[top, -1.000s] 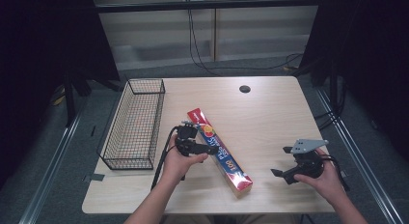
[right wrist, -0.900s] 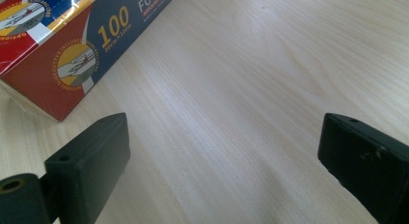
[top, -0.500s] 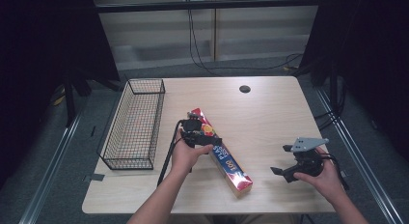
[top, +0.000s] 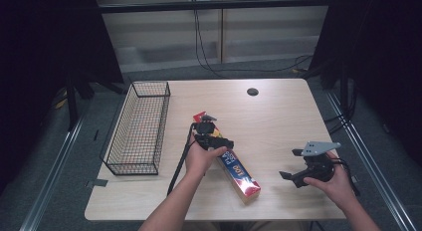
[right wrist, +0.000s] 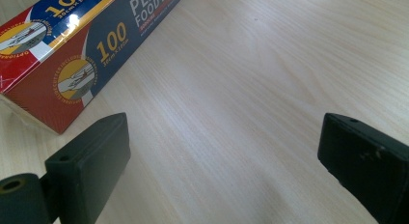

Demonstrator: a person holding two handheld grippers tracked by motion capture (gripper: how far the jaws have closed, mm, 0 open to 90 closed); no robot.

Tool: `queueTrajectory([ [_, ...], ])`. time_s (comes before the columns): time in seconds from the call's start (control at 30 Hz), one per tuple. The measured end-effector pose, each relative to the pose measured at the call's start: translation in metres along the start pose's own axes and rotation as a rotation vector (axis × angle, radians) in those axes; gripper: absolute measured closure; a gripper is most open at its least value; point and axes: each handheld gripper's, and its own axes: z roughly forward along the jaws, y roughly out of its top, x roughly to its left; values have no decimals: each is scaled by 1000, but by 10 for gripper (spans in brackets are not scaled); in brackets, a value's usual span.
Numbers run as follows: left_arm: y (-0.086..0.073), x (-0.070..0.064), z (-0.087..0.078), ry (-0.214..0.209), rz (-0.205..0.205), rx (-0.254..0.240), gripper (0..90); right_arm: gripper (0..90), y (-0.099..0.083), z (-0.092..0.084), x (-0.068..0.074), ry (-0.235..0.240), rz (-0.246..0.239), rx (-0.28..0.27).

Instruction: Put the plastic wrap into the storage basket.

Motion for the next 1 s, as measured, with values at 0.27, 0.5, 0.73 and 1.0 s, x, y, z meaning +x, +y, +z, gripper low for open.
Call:
queueTrajectory([
  [0.27,-1,-6,9,41,-15,11,1,43,0,-1,0,-4,7,-10],
  [0.5,-3,-10,15,67,-19,45,0,44,0,-2,0,-5,10,-20],
  [0.73,-4,-10,19,65,-50,49,0,45,1,-2,0,-5,12,-22],
  [1.0,-1,-10,22,63,-82,85,3,50,2,-3,0,-8,10,-25],
])
